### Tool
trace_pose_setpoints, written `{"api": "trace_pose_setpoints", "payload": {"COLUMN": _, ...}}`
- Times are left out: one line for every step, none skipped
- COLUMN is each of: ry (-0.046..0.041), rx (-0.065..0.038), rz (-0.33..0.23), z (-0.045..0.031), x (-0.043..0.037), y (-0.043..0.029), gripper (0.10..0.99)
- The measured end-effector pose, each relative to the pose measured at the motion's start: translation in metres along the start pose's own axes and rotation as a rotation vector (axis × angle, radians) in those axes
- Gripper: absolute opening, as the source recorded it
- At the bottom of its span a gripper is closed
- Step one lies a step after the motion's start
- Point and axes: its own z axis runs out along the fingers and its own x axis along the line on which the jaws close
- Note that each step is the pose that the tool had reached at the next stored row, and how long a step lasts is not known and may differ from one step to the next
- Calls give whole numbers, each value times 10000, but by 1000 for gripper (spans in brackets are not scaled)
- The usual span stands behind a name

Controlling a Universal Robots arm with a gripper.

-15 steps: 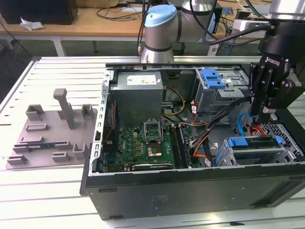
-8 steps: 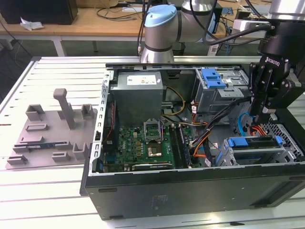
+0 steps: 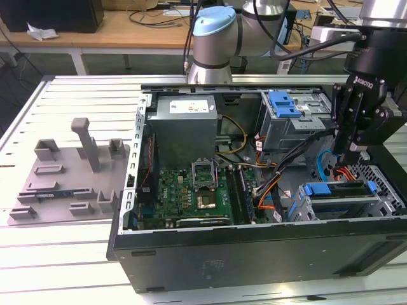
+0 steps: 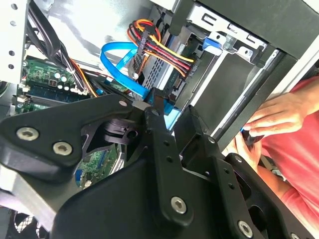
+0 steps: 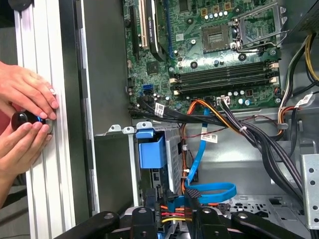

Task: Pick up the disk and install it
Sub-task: 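Insert the second disk wire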

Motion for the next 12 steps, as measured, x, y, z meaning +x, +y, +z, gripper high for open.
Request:
{"api": "trace_pose_setpoints", "payload": {"ry": -4, "rx": -17, "rz": -6, "z": 1, "x": 2, "y": -1, "gripper": 365}}
{"api": "trace_pose_setpoints", "payload": {"ry": -9, "rx": -31, "rz": -10, "z": 3, "x": 4, "y": -1, "gripper": 365}}
{"api": "trace_pose_setpoints", "payload": {"ry": -14, "rx": -45, "rz": -15, "z": 4, "x": 6, "y": -2, "gripper": 365}}
{"api": "trace_pose_setpoints", "payload": {"ry": -19, "rx": -61, "rz": -21, "z": 4, "x": 8, "y": -5, "gripper": 365}}
{"api": "trace_pose_setpoints", "payload": {"ry": -20, "rx": -80, "rz": -26, "z": 5, "x": 9, "y": -6, "gripper": 365}}
{"api": "trace_pose_setpoints", "payload": {"ry": -20, "rx": -89, "rz": -27, "z": 5, "x": 10, "y": -6, "gripper": 365}}
{"api": "trace_pose_setpoints", "payload": {"ry": -21, "rx": -90, "rz": -27, "z": 6, "x": 10, "y": -6, "gripper": 365}}
{"api": "trace_pose_setpoints", "payload": {"ry": -20, "rx": -90, "rz": -27, "z": 6, "x": 13, "y": -7, "gripper": 365}}
{"api": "trace_pose_setpoints", "payload": {"ry": -22, "rx": -90, "rz": -29, "z": 6, "x": 16, "y": -8, "gripper": 365}}
{"api": "trace_pose_setpoints", "payload": {"ry": -22, "rx": -90, "rz": -29, "z": 6, "x": 19, "y": -9, "gripper": 365}}
{"api": "trace_pose_setpoints", "payload": {"ry": -21, "rx": -89, "rz": -33, "z": 5, "x": 22, "y": -9, "gripper": 365}}
{"api": "trace_pose_setpoints", "payload": {"ry": -21, "rx": -90, "rz": -37, "z": 5, "x": 24, "y": -9, "gripper": 365}}
